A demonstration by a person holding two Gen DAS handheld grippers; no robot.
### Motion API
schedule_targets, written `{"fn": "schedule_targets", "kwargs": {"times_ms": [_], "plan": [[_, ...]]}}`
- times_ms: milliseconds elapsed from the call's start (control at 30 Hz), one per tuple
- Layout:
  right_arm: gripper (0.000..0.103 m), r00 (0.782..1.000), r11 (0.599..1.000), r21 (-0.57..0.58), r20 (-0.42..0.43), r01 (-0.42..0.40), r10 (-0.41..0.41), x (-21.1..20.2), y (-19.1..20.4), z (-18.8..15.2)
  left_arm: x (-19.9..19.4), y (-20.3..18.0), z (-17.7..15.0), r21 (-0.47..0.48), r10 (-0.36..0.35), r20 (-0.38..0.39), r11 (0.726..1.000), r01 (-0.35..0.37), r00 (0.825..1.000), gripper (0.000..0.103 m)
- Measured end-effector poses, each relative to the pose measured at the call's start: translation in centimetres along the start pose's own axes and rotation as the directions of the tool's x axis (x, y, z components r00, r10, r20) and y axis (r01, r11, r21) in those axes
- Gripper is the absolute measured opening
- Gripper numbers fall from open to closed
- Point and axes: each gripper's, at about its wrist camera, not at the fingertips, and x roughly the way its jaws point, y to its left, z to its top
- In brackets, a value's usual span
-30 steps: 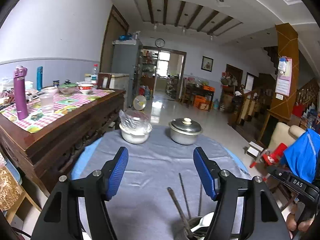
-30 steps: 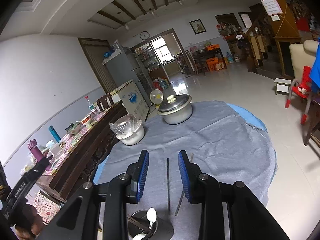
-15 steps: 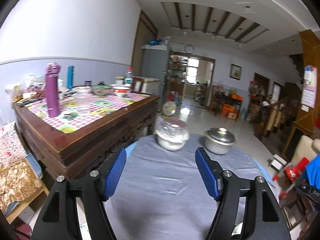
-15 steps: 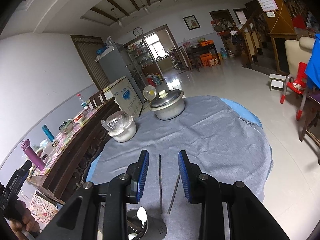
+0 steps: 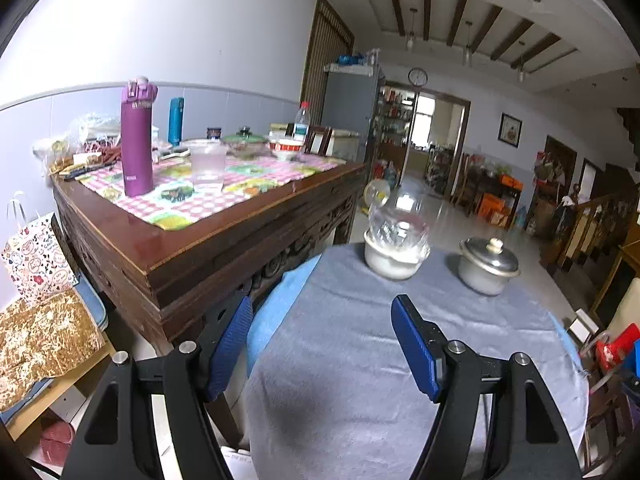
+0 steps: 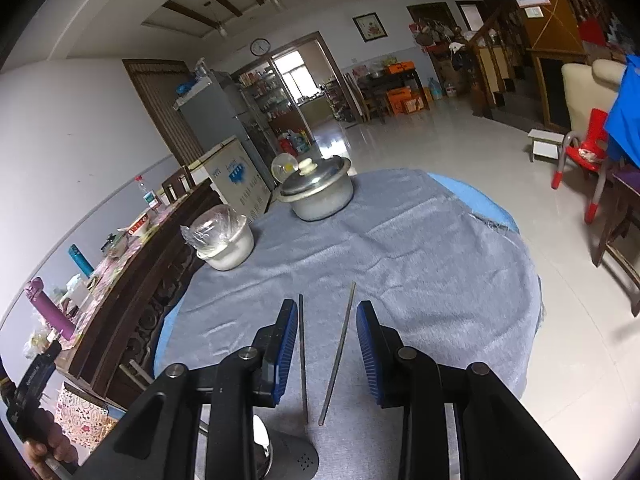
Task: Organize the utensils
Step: 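Move both open tools back toward the last chopsticks on the cloth, then close the right tool on a chopstick while the left tool grasps another chopstick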
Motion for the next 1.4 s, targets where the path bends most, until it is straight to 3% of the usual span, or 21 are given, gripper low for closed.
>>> {"fn": "schedule_targets", "kwargs": {"times_ms": [367,833,1167,1400], "plan": [[0.033,0.997,0.999,0.018,-0.072,0.034,-0.033,3.9,-1.2,-0.5,5.8,0.9,-2.2,-0.003,0.042,-0.125,0.999,-0.043,0.991,0.073],[0.033,0.98,0.997,0.058,-0.196,0.051,-0.039,9.7,-3.5,-1.4,11.8,-1.4,-5.4,0.056,0.056,-0.269,0.998,-0.042,0.962,0.073],[0.033,0.96,0.996,0.067,-0.279,0.05,-0.03,13.6,-4.5,-1.4,14.6,-4.2,-6.7,0.121,0.047,-0.328,0.993,-0.007,0.944,0.073],[0.033,0.939,0.998,0.038,-0.342,0.044,-0.029,17.7,-4.1,-0.7,16.6,-7.0,-6.9,0.182,0.013,-0.355,0.982,0.055,0.935,0.073]]}}
